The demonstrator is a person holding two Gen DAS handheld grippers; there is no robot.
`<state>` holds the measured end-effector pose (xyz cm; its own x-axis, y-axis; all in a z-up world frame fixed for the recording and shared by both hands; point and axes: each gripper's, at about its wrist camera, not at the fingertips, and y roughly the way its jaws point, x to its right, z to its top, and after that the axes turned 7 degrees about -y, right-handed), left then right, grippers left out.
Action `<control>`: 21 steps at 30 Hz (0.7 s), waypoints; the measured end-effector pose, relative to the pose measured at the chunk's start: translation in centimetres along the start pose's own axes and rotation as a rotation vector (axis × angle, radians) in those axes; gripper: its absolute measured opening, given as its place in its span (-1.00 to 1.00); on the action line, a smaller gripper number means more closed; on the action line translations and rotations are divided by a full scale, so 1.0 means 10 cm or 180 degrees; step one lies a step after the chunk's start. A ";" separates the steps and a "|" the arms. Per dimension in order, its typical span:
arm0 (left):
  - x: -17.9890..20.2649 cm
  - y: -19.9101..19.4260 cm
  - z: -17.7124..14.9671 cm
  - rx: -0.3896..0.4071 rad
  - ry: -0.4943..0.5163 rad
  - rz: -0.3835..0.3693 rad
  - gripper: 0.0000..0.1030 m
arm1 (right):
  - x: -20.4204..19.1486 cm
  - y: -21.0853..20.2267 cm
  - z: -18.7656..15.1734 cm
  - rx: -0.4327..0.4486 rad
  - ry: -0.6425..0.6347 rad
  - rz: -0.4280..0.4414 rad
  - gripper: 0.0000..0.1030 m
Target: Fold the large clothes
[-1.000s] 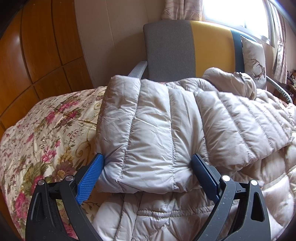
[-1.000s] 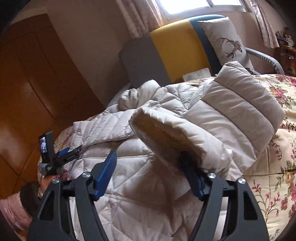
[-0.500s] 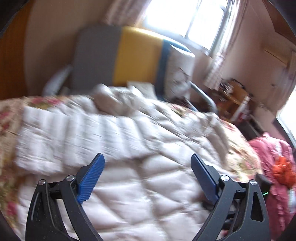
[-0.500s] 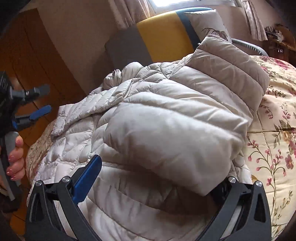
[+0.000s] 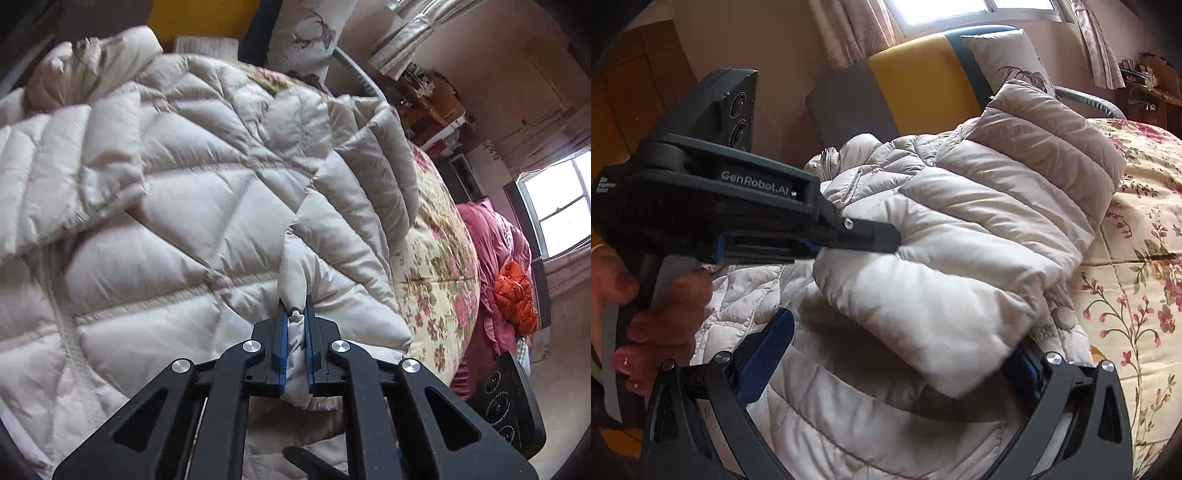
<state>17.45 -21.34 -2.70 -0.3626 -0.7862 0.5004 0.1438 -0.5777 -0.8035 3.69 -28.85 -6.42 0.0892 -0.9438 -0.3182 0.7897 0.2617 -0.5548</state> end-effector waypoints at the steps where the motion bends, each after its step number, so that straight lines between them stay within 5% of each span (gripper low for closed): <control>1: -0.07 -0.09 0.07 0.0099 0.0011 0.0035 -0.90 | -0.03 -0.03 -0.02 0.0045 -0.0049 0.0017 0.97; 11: -1.04 -0.75 0.40 0.0460 -0.0370 0.0414 -0.90 | -0.05 -0.05 -0.06 0.0057 0.0011 -0.0201 0.97; 18: -1.26 -0.76 0.13 0.0444 -0.0453 0.0132 -0.89 | -0.23 0.15 -0.06 -0.0198 -0.0288 -0.0707 0.97; 21: -1.25 -0.70 -0.01 0.0462 -0.0531 -0.0039 -0.40 | -0.26 0.16 -0.08 -0.0200 -0.0347 -0.0891 0.97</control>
<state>20.89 -7.42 -3.39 -0.2096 -0.7973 0.5660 0.2758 -0.6036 -0.7481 4.24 -25.81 -7.14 -0.0593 -0.9962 -0.0639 0.7539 -0.0028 -0.6570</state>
